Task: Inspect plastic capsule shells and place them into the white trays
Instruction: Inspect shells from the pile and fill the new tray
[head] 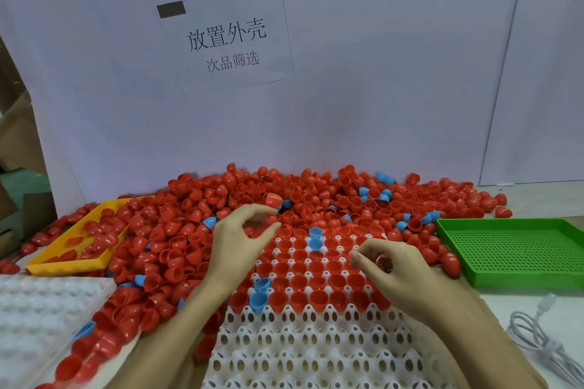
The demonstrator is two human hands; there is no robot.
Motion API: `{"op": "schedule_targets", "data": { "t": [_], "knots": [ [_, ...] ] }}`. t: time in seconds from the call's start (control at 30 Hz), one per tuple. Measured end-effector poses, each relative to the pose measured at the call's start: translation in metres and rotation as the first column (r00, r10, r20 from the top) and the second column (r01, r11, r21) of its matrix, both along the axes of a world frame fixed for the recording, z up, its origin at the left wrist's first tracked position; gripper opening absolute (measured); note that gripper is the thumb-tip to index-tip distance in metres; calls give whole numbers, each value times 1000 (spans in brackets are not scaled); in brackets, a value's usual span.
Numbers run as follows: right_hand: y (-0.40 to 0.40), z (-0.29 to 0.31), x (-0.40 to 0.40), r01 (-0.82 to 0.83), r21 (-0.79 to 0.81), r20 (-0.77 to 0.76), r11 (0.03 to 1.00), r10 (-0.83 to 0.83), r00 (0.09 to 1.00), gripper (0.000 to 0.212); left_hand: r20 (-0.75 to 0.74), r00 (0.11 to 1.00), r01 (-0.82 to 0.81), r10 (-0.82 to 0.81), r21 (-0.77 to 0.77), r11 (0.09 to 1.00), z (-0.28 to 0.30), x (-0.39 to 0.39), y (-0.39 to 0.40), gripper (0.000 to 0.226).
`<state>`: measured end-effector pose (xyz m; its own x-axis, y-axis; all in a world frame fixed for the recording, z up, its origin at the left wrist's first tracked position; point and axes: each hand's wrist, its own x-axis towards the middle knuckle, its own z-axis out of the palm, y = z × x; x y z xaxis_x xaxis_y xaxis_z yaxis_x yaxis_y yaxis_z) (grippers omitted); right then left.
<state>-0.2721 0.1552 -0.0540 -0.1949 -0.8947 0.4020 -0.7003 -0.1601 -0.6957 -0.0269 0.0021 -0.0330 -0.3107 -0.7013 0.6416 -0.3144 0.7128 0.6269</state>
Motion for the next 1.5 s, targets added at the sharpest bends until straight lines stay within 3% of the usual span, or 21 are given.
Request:
{"op": "schedule_targets", "data": {
  "t": [0.1, 0.17, 0.27, 0.37, 0.47, 0.57, 0.73, 0.83, 0.93, 1.1, 1.27, 1.33, 1.5],
  "knots": [
    [2, 6, 9, -53, -22, 137, 998, 55, 989, 12, -182, 971, 187, -153, 190, 964, -7, 1, 46, 26],
    [4, 11, 16, -158, -19, 254, 987, 157, 954, 30, -273, 942, 276, -198, 286, 918, -10, 1, 66, 24],
    [7, 15, 29, -319, 38, 308, 947, 292, 905, 55, -342, 905, 378, -252, 378, 845, -11, -2, 79, 24],
    [9, 15, 38, -375, 45, 338, 926, 339, 878, 49, -415, 859, 474, -299, 427, 770, -10, -3, 81, 25],
    [7, 11, 44, -314, 49, 265, 948, 291, 919, 36, -477, 822, 536, -311, 466, 703, -13, -2, 82, 31],
    [4, 7, 47, -288, 25, 281, 957, 269, 921, 25, -449, 826, 542, -340, 468, 698, -16, -3, 83, 28],
    [4, 1, 51, -214, 48, 112, 976, 207, 972, 19, -365, 895, 398, -256, 395, 828, -8, 12, 72, 19],
    [3, 1, 53, -270, 53, 181, 961, 256, 950, 26, -277, 914, 386, -296, 370, 845, -9, 24, 65, 20],
    [2, -4, 53, -273, 92, 78, 958, 266, 961, 35, -153, 929, 370, -338, 322, 871, -13, 23, 63, 27],
    [1, -7, 59, -297, 6, 290, 955, 283, 914, 33, 77, 934, 328, -350, 205, 922, -21, 20, 64, 25],
    [1, -5, 61, -283, -50, 332, 958, 283, 900, 25, 131, 911, 396, -392, -8, 918, -28, 18, 64, 25],
    [1, -5, 60, -284, -53, 308, 957, 286, 907, 15, 108, 912, 400, -396, -15, 916, -29, 17, 65, 23],
    [0, -4, 55, -245, -67, 296, 967, 253, 921, 22, -1, 936, 353, -353, 32, 935, -23, 15, 68, 19]
  ]
}}
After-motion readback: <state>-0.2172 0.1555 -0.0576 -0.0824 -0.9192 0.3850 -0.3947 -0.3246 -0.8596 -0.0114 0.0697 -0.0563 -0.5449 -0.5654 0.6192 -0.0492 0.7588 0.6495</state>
